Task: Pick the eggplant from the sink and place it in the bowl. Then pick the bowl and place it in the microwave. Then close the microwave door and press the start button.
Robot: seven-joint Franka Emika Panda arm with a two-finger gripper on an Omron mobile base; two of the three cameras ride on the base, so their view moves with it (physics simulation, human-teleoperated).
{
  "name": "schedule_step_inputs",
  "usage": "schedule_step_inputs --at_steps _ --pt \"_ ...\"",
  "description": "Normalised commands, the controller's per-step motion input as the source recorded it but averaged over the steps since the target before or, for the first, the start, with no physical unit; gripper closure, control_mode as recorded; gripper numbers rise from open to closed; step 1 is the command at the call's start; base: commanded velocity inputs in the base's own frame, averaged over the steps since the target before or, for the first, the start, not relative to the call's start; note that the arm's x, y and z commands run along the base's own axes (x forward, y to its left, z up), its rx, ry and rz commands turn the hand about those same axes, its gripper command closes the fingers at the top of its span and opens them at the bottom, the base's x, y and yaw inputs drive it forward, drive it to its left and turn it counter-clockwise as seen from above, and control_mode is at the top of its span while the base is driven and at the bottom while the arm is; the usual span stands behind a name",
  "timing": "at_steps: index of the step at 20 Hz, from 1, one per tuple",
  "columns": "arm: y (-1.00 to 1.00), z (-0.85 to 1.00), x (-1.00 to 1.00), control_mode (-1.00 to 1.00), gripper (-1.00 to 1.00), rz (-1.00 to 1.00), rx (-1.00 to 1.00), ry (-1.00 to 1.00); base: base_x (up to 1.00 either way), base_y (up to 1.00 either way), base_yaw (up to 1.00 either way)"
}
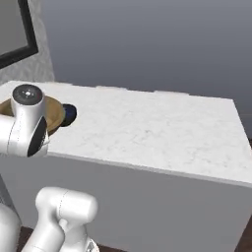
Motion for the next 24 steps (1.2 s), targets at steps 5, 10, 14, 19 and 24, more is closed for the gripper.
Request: schedule_step_inputs --at_steps 5,10,14,19,24 --pt "0.00 0.00 0.00 1.00 1.00 0.00 0.00 0.00 -0.10 0.00 -0.87" --pt "0.00 0.00 0.00 1.00 1.00 0.00 0.00 0.00 -0.02 -0.02 -0.86" --pt "0.00 0.00 0.00 1.00 1.00 0.00 0.00 0.00 -0.01 -0.11 -0.79" --pt "0.00 0.00 0.00 1.00 1.00 0.00 0.00 0.00 -0.02 -0.34 -0.73" --pt "0.00 0.00 0.00 1.00 1.00 0.00 0.00 0.00 0.11 -0.64 -0.63"
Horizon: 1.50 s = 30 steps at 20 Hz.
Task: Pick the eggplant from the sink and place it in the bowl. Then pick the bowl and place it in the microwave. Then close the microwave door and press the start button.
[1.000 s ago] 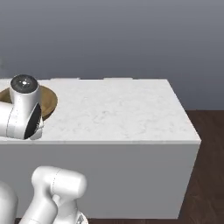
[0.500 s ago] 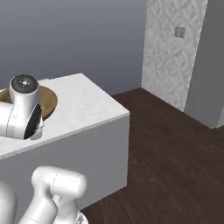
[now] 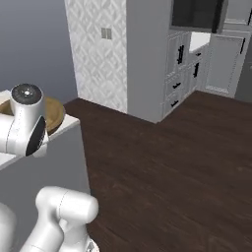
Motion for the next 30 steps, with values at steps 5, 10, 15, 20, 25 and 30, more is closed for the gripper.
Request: schedule_step_inputs --at_steps 5,10,15,20,25,30 --pt "0.00 0.00 0.00 1.00 1.00 0.00 0.00 0.00 0.56 -0.93 -0.43" --pt "0.00 0.00 0.00 1.00 1.00 0.00 0.00 0.00 0.94 -0.99 -0.18" --pt "0.00 0.00 0.00 1.00 1.00 0.00 0.00 0.00 1.00 -0.99 -0.01" --pt "0.00 0.00 0.00 1.00 1.00 0.00 0.00 0.00 1.00 -1.00 0.01" --pt "0.00 0.00 0.00 1.00 1.00 0.00 0.00 0.00 1.00 -1.00 0.06" --pt "0.00 0.00 0.00 1.00 1.00 0.00 0.00 0.00 1.00 -0.84 0.11"
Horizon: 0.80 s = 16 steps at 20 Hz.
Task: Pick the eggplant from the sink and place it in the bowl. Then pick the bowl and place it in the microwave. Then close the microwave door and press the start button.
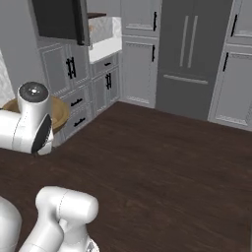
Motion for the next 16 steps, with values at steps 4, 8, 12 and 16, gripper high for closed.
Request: schedule_step_inputs --at_steps 4,8,12,16 --pt "0.00 0.00 0.00 1.00 1.00 0.00 0.00 0.00 1.00 -0.69 0.11" --pt "0.00 0.00 0.00 1.00 1.00 0.00 0.00 0.00 1.00 -0.50 0.09" --pt "0.00 0.00 0.00 1.00 1.00 0.00 0.00 0.00 1.00 -0.52 0.15" --pt "0.00 0.00 0.00 1.00 1.00 0.00 0.00 0.00 1.00 -0.46 0.26"
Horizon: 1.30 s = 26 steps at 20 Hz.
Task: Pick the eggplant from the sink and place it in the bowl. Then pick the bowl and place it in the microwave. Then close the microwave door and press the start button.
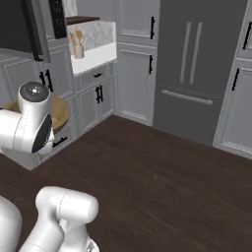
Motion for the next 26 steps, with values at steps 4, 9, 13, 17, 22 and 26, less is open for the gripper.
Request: schedule_step_inputs --at_steps 4,9,13,17,22,26 --pt "0.00 0.00 0.00 1.00 1.00 0.00 0.00 0.00 1.00 -0.44 0.37" --pt "0.00 0.00 0.00 1.00 1.00 0.00 0.00 0.00 1.00 -0.63 0.39" --pt "0.00 0.00 0.00 1.00 1.00 0.00 0.00 0.00 1.00 -0.57 0.38" --pt "0.00 0.00 0.00 1.00 1.00 0.00 0.00 0.00 1.00 -0.47 0.38" --pt "0.00 0.00 0.00 1.00 1.00 0.00 0.00 0.00 1.00 -0.32 0.37" --pt "0.00 0.00 0.00 1.00 1.00 0.00 0.00 0.00 1.00 -0.09 0.44"
